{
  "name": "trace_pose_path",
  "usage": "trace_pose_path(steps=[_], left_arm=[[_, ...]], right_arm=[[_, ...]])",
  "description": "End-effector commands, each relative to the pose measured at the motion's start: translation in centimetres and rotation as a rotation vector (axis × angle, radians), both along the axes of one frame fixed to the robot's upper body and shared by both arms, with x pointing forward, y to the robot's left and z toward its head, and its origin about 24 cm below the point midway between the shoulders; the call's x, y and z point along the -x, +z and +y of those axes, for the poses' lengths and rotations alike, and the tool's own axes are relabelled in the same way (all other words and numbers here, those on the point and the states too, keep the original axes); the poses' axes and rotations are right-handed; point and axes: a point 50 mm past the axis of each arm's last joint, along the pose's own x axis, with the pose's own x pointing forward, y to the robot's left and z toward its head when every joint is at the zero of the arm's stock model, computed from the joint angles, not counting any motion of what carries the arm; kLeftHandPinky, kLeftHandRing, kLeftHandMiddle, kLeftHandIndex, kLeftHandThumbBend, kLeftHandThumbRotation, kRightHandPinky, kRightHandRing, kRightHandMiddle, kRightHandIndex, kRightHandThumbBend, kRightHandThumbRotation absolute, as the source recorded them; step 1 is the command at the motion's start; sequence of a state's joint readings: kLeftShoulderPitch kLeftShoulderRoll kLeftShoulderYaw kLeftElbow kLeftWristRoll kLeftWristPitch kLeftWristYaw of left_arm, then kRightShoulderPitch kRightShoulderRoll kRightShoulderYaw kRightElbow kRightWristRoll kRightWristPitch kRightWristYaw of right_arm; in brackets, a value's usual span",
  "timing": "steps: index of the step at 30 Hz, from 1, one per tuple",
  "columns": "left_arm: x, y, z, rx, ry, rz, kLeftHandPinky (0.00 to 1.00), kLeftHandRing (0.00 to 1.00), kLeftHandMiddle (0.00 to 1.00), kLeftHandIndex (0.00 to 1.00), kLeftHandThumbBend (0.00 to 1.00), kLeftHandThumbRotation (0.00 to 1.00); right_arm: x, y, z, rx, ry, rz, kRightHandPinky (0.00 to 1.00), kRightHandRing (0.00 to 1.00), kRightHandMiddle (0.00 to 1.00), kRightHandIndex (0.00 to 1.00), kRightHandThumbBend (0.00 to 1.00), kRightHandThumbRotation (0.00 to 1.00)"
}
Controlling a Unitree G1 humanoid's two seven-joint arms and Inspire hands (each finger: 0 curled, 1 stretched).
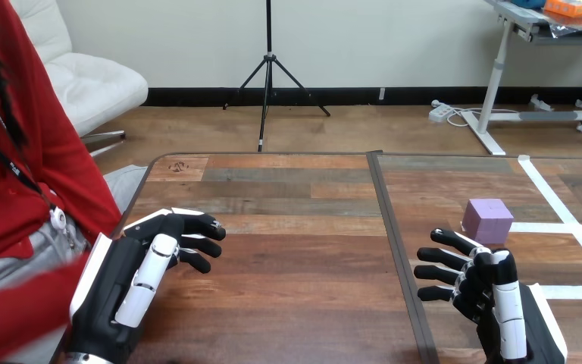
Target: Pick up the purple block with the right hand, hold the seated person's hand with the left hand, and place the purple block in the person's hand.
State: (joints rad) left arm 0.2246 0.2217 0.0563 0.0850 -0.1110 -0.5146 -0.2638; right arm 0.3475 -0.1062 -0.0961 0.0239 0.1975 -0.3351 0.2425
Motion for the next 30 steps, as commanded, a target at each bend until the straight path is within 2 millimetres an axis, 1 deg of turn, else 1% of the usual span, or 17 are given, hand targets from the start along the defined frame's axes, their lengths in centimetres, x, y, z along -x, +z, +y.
trace_pose_path(steps=[1,15,21,27,30], left_arm=[[-1.2,2.0,-0.2,0.003,-0.004,-0.113,0.47,0.57,0.61,0.56,0.44,0.96],[-1.1,1.9,-0.3,0.006,-0.006,-0.112,0.47,0.57,0.61,0.56,0.43,0.95],[-1.1,1.9,-0.3,0.010,-0.007,-0.109,0.46,0.57,0.62,0.56,0.43,0.95],[-1.2,1.9,-0.2,0.015,-0.008,-0.106,0.46,0.57,0.62,0.56,0.42,0.95],[-1.2,1.9,-0.2,0.019,-0.012,-0.103,0.46,0.57,0.62,0.57,0.41,0.95]], right_arm=[[-1.2,2.0,0.2,0.008,0.015,-0.099,0.58,0.68,0.71,0.76,0.79,1.00],[-1.1,2.0,0.2,0.009,0.015,-0.096,0.57,0.67,0.71,0.76,0.78,1.00],[-1.1,1.9,0.2,0.014,0.018,-0.095,0.58,0.68,0.72,0.77,0.76,1.00],[-1.6,1.9,0.3,0.025,0.012,-0.098,0.58,0.68,0.72,0.77,0.75,1.00],[-2.1,1.9,0.2,0.065,0.012,-0.104,0.59,0.68,0.72,0.76,0.75,1.00]])
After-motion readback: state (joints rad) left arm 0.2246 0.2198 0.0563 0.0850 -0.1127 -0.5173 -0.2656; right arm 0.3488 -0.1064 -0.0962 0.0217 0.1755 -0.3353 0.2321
